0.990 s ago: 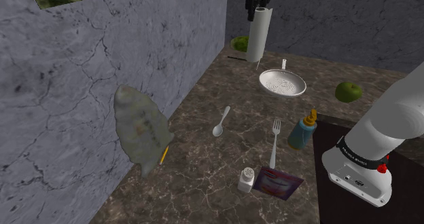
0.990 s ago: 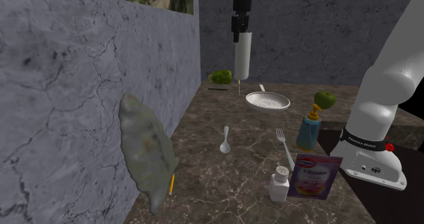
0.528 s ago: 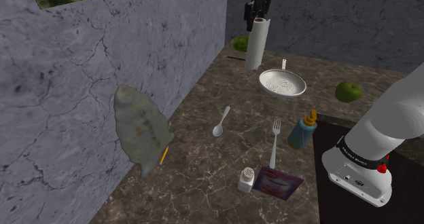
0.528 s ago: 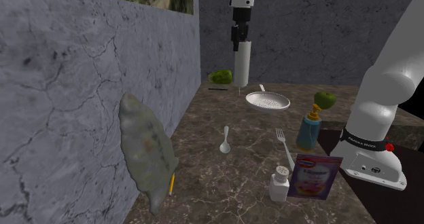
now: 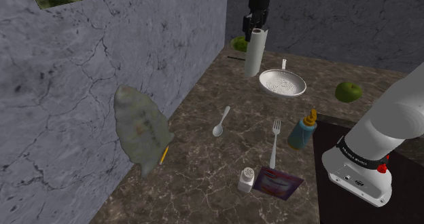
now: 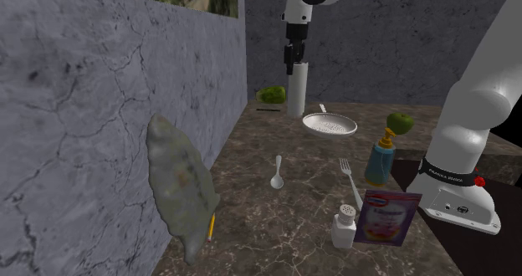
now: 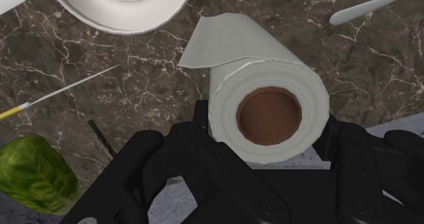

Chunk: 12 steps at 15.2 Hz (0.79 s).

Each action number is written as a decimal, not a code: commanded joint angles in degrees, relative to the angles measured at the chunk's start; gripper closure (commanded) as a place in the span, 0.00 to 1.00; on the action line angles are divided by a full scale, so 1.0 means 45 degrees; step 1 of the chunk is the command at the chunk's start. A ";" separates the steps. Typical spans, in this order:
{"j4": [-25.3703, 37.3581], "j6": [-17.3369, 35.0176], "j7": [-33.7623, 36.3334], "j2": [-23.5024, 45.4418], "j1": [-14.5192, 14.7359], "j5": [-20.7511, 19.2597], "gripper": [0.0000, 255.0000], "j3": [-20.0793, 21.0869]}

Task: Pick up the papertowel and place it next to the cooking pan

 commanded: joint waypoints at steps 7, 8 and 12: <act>-0.1094 0.1372 0.0102 0.0276 0.0005 -0.0053 1.00 0.0022; -0.1220 0.1542 0.0114 0.0320 0.0005 -0.0062 1.00 0.0024; -0.1698 0.2223 0.0167 0.0526 0.0002 -0.0103 1.00 0.0031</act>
